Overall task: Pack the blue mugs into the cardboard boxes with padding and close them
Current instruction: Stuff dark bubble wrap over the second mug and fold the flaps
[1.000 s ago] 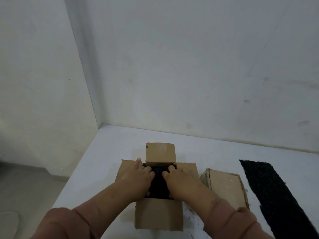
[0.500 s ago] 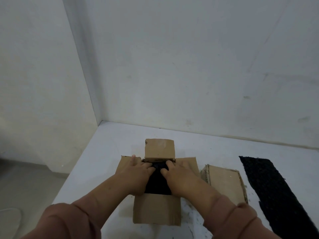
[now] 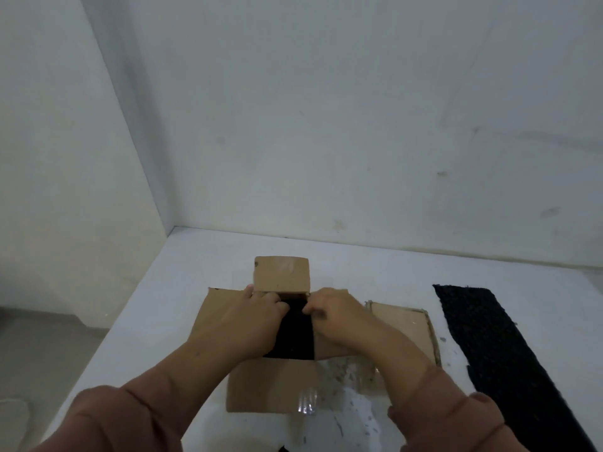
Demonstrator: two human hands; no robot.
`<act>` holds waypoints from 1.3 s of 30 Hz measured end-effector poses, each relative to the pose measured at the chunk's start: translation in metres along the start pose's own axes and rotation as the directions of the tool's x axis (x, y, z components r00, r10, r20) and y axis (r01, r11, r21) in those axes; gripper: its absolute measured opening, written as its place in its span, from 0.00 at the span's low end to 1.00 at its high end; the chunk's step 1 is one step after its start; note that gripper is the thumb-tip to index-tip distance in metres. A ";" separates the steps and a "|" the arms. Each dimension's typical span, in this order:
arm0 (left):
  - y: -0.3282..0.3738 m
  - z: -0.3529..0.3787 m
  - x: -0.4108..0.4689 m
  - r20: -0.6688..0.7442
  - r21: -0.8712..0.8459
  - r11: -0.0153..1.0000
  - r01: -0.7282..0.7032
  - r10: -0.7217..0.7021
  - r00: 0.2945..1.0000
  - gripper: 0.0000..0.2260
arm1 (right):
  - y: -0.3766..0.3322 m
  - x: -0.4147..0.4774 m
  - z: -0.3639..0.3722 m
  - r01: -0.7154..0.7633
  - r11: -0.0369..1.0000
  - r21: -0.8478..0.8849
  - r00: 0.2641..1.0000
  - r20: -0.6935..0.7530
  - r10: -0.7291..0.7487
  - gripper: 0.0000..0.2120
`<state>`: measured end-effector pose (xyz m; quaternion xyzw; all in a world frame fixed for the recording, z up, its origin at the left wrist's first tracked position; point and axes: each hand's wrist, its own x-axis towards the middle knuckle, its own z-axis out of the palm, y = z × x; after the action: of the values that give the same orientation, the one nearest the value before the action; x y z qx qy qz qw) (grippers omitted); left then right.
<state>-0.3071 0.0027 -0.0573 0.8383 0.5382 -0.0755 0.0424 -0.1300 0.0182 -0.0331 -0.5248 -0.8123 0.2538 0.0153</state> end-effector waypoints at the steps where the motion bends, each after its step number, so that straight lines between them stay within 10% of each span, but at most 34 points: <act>1: 0.012 -0.006 0.005 -0.023 -0.045 0.999 -0.008 0.007 1.000 0.18 | 0.009 -0.007 -0.006 -0.023 0.998 0.062 0.994 -0.101 0.030 0.16; 7: 0.119 -0.032 0.047 -0.157 -0.526 0.846 -0.092 0.010 0.988 0.17 | 0.106 -0.076 -0.040 -0.139 0.873 0.468 0.749 -0.527 0.402 0.11; 15: 0.300 -0.013 0.096 0.111 -0.917 0.391 0.084 0.047 0.993 0.14 | 0.263 -0.167 -0.009 -0.663 0.625 0.412 0.620 -0.166 0.767 0.17; 20: 0.353 0.013 0.118 0.656 -0.755 -0.026 0.656 -0.020 0.754 0.08 | 0.300 -0.193 0.018 -0.777 0.579 0.248 0.592 -0.028 0.806 0.23; 25: 0.376 0.031 0.135 0.691 -0.699 -0.335 0.631 -0.090 0.717 0.03 | 0.308 -0.197 0.033 -0.732 0.644 0.222 0.652 -0.046 0.757 0.24; 34: 0.388 0.033 0.151 0.474 -0.880 -0.081 0.467 -0.115 0.873 0.02 | 0.318 -0.201 0.026 -0.613 0.610 0.502 0.674 -0.071 0.735 0.19; 39: 0.353 -0.006 0.150 0.345 -0.937 -0.100 0.334 -0.127 0.930 0.07 | 0.321 -0.203 0.001 -0.304 0.129 0.944 0.537 0.058 0.842 0.16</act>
<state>0.0762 -0.0090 -0.0806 0.4303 0.5552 0.2705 0.6584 0.2320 -0.0546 -0.1222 -0.7577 -0.2239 0.4724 0.3907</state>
